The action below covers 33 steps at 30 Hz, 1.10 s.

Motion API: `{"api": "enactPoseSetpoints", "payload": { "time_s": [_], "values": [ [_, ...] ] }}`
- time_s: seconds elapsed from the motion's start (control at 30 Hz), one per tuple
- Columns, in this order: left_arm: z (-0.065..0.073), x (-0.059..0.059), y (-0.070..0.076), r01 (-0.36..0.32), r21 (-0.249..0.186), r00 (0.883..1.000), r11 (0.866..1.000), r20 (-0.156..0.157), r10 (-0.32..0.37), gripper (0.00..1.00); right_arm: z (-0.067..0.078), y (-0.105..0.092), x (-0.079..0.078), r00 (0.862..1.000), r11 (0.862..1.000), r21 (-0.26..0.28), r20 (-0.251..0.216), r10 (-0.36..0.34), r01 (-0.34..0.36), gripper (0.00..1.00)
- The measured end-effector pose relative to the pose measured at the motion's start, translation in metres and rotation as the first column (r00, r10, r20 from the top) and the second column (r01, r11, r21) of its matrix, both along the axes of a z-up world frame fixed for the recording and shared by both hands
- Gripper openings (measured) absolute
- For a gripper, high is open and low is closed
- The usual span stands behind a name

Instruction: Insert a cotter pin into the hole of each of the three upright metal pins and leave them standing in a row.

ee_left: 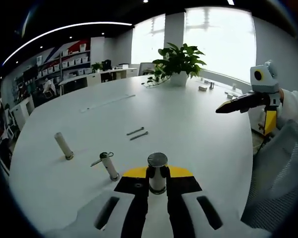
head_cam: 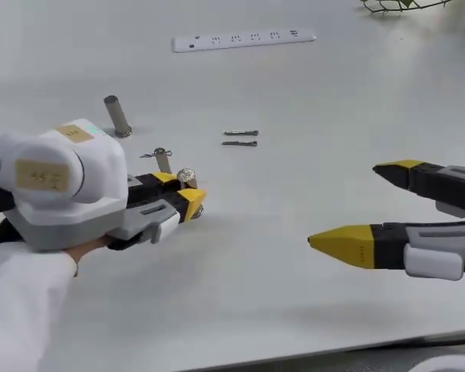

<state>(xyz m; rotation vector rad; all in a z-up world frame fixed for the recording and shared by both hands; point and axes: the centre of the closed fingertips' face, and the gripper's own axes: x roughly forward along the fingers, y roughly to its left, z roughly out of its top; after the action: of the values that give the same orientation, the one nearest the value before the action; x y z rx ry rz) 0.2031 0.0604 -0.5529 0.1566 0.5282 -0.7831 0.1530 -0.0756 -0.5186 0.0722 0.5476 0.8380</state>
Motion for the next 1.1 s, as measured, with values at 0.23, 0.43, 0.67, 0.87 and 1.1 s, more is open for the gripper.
{"api": "enactPoseSetpoints", "payload": {
  "time_s": [0.23,0.43,0.67,0.87,1.1],
  "values": [
    [-0.004,-0.001,-0.001,0.011,0.006,1.0,1.0,0.004,-0.011,0.09,0.0,0.001,-0.001,1.0,1.0,-0.002,-0.004,0.0,0.0,0.93],
    [-0.009,-0.006,-0.004,0.031,0.012,0.999,0.999,-0.007,-0.031,0.1,0.0,0.004,-0.001,1.0,1.0,0.0,-0.008,0.005,-0.005,0.93],
    [-0.013,-0.008,-0.007,0.054,0.036,0.999,0.998,-0.001,-0.054,0.1,0.002,0.01,0.0,1.0,1.0,0.004,-0.01,0.011,-0.011,0.93],
    [-0.013,-0.009,-0.01,0.068,0.033,0.998,0.997,0.008,-0.068,0.1,-0.002,0.011,-0.002,1.0,1.0,-0.01,-0.02,0.024,-0.024,0.93],
    [-0.016,-0.01,-0.013,0.074,0.044,0.997,0.996,0.019,-0.074,0.1,-0.003,0.009,-0.003,0.999,1.0,-0.015,-0.025,0.02,-0.02,0.92]
  ]
}}
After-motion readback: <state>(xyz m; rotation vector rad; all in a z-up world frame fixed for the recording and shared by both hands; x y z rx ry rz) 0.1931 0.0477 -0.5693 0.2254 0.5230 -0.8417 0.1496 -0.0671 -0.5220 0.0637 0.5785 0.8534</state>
